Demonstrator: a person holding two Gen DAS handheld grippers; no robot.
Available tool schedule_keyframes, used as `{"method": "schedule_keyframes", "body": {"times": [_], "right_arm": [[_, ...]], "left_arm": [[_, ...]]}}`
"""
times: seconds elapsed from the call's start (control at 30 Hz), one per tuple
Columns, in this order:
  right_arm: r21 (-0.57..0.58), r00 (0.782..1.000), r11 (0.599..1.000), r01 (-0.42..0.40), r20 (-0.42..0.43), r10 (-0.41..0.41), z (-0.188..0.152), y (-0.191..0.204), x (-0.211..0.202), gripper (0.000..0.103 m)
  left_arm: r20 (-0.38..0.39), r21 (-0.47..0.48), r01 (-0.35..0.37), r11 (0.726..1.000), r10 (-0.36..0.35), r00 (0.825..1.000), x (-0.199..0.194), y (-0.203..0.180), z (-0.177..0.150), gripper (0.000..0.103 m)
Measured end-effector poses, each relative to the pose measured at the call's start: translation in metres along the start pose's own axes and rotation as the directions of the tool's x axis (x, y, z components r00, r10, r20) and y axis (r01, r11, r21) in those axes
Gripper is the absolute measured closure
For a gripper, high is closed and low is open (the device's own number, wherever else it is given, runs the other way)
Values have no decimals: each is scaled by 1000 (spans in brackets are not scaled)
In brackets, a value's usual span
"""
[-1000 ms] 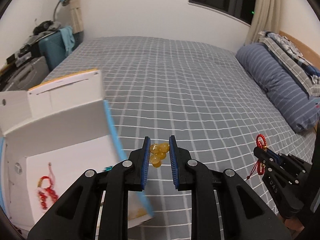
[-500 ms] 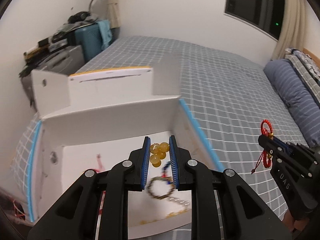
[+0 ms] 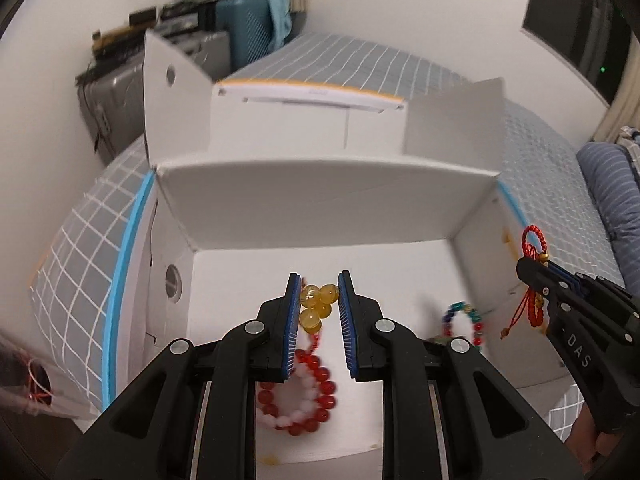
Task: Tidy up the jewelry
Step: 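Carry the amber beads and red string charm over the white box, then open both tools to release the amber beads and red charm into the box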
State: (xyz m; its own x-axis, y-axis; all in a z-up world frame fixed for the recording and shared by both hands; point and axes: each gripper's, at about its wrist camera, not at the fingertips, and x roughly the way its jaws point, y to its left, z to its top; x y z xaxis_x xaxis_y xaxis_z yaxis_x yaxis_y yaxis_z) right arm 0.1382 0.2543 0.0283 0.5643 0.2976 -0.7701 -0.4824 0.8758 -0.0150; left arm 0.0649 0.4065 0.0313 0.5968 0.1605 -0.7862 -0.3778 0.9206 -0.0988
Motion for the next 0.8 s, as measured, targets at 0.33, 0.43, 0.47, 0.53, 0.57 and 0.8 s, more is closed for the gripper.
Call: {"method": "schedule_keyframes", "body": {"times": [0.33, 0.43, 0.47, 0.53, 0.57, 0.8], "right_arm": [[-5, 992, 1000, 1, -126, -1, 10, 6, 44, 94], [-4, 989, 1000, 8, -148, -9, 11, 4, 51, 91], [4, 989, 1000, 2, -150, -1, 10, 2, 51, 90], [6, 990, 1000, 6, -140, -5, 11, 0, 50, 81], [7, 991, 1000, 9, -131, -8, 12, -1, 47, 70], [14, 999, 1000, -18, -45, 19, 12, -8, 18, 30]], "left_arm": [[-97, -4, 1, 1000, -1, 995, 22, 6, 0, 85], [-98, -2, -9, 1000, 9, 995, 23, 6, 1, 85], [-101, -1, -10, 1000, 10, 995, 23, 6, 1, 84], [-101, -8, -11, 1000, 10, 995, 23, 7, 1, 82], [-99, -14, -2, 1000, 0, 995, 23, 8, 3, 76], [-21, -14, -43, 999, 43, 999, 4, 5, 3, 32]]}}
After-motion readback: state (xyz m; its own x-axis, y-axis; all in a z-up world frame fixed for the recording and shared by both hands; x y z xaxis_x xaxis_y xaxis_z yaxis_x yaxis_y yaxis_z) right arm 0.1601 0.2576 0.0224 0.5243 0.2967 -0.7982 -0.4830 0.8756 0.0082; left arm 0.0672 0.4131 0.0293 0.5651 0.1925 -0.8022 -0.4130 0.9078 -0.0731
